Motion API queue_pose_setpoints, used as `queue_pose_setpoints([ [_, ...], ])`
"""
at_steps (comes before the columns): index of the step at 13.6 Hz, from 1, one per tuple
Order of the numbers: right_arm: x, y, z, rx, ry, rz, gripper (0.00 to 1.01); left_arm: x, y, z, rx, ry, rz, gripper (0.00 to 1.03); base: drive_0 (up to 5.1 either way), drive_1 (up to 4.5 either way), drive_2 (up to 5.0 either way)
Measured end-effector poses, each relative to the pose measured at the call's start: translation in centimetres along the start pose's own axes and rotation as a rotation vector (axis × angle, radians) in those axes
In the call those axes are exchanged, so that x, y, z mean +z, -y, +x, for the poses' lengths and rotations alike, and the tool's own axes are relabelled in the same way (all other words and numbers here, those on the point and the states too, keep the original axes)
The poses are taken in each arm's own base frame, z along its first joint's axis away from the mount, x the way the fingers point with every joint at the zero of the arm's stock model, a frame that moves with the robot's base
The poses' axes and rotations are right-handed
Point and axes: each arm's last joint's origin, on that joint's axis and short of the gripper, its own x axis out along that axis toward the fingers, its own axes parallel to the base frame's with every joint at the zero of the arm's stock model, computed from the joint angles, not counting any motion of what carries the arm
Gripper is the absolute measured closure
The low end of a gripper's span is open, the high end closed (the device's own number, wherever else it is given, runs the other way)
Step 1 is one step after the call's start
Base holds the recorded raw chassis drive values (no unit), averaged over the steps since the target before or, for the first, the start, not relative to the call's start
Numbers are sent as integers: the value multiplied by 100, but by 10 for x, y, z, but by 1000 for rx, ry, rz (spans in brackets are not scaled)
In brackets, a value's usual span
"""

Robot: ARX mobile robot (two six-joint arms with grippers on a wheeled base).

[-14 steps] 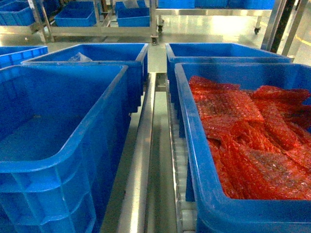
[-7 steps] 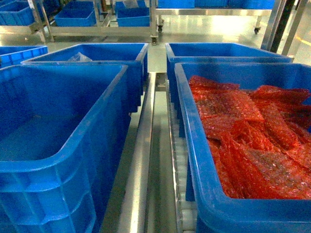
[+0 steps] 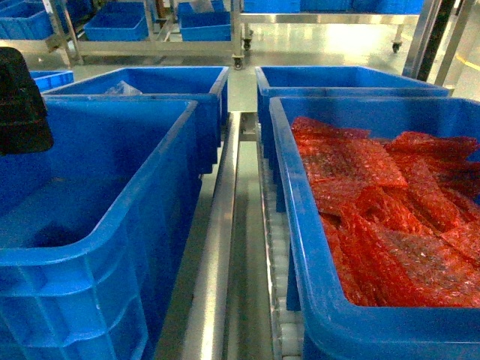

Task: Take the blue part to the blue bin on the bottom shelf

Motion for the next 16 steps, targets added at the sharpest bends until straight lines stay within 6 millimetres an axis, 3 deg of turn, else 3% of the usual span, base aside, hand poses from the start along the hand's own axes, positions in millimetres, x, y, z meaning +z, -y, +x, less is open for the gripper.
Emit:
queue_pose_setpoints([
  [1,0,0,0,0,0,0,3,0,0,0,0,0,1,3,0,0,0],
  [6,0,0,0,0,0,0,3,0,0,0,0,0,-1,5,0,0,0],
  [8,0,0,0,0,0,0,3,1,-13,-11,-144,93,-11,27,0,0,0],
  [11,0,0,0,0,0,0,3,-13,-32,-33,-160,72,-2,58,0,0,0],
  [14,0,0,0,0,0,0,3,-21,-49,-57,-165,76,-3,101,0,0,0],
  [16,0,0,0,0,0,0,3,-27,-56,-69,-165,98,-6,101,0,0,0],
])
